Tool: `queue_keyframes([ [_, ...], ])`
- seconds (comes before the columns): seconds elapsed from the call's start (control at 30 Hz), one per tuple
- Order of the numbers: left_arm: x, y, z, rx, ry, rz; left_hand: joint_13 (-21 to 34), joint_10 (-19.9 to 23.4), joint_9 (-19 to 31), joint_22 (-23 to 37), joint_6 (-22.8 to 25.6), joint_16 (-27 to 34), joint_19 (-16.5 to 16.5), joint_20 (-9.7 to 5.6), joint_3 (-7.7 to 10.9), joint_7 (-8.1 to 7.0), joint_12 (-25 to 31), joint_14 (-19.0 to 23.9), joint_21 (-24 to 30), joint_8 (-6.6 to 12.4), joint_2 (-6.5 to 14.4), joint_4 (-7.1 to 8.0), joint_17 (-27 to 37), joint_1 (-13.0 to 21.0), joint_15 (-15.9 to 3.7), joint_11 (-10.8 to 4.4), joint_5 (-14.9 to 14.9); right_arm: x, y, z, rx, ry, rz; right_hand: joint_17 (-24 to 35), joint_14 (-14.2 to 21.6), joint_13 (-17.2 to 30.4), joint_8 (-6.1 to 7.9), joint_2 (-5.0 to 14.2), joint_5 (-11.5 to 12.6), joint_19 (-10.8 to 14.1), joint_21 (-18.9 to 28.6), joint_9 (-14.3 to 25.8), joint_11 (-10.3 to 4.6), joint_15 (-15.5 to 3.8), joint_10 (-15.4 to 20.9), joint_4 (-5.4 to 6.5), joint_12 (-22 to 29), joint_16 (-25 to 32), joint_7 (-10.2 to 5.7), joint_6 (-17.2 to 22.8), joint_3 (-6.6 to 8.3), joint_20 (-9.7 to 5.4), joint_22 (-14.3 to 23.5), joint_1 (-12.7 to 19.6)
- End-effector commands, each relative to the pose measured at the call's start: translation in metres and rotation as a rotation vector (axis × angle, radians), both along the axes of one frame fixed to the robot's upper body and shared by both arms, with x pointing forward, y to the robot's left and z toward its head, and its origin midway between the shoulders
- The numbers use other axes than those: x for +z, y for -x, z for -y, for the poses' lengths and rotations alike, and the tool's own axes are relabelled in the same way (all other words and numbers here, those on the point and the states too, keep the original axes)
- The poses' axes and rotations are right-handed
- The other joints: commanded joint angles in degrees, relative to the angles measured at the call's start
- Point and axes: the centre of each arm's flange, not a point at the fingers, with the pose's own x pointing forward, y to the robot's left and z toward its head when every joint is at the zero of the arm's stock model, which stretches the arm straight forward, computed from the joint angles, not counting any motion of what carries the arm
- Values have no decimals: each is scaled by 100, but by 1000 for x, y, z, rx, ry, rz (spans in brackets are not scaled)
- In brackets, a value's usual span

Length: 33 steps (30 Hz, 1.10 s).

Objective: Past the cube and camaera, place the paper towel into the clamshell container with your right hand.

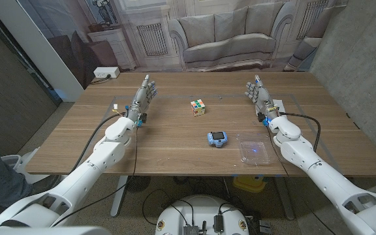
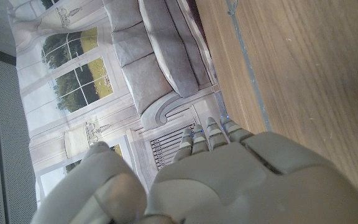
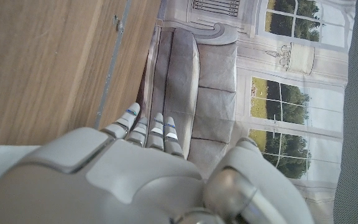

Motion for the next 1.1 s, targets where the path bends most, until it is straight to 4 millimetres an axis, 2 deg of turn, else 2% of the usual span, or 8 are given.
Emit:
queue_keyframes([
  [0.03, 9, -8, 1, -16, -28, 1, 20, 6, 22, 7, 3, 39, -49, -1, -1, 39, 37, -36, 36, 22, 5, 44, 16, 60, 15, -62, 24, 1, -3, -6, 8, -8, 3, 19, 68, 23, 40, 4, 10, 49, 20, 19, 10, -6, 42, 29, 22, 38, 0, 44, -4, -77, 9, 30],
  [0.07, 9, -9, 2, -21, -30, 0, 20, 36, 22, 7, 9, 39, -43, 1, 0, 43, 49, -35, 40, 24, 14, 42, 16, 68, 15, -31, 24, 1, -2, -6, 11, -5, 6, 19, 68, 23, 40, 4, 9, 49, 18, 19, 11, -6, 43, 28, 22, 38, 0, 44, -5, -78, 9, 30],
  [0.23, 11, -13, 6, -29, -41, -5, 20, 39, 22, 6, 17, 41, -35, 6, 3, 36, 49, -26, 48, 26, 33, 37, 15, 85, 17, -80, 24, 3, 2, -5, 17, -2, 16, 20, 75, 23, 35, 8, 5, 57, 7, 19, 28, -4, 43, 24, 20, 37, 4, 43, -7, -76, 10, 34],
  [0.63, 9, -7, 4, -8, -49, -11, 19, 76, 23, 7, 54, 51, -42, 43, 8, 40, 62, 12, 54, 36, 75, 29, 14, 117, 12, -51, 21, 16, 8, 0, -1, 64, 44, 20, 80, 24, 31, 24, -5, 74, -16, 19, 41, 8, 57, 13, 21, 33, 11, 50, -6, -70, 11, 47],
  [0.8, 10, -4, 5, -1, -58, -7, 19, 88, 23, 6, 90, 52, 17, -129, 7, 58, 63, 31, 80, 45, 101, 20, 13, 146, 24, -31, 16, 19, 9, 3, -11, 88, 45, 20, 82, 24, 27, 29, -8, 82, -22, 19, 37, 9, 54, 8, 19, 31, 13, 45, -5, -69, 11, 52],
  [1.1, 12, -1, 7, 4, -72, -5, 18, 94, 23, 4, 102, 52, 14, -122, 6, 61, 63, 46, 79, 45, 118, 10, 12, 171, 34, -32, 12, 22, 14, 14, -48, 119, 62, 18, 99, 24, 28, 44, -17, 104, -41, 20, 14, -8, 75, -7, 23, 32, 3, 62, -1, -67, 11, 74],
])
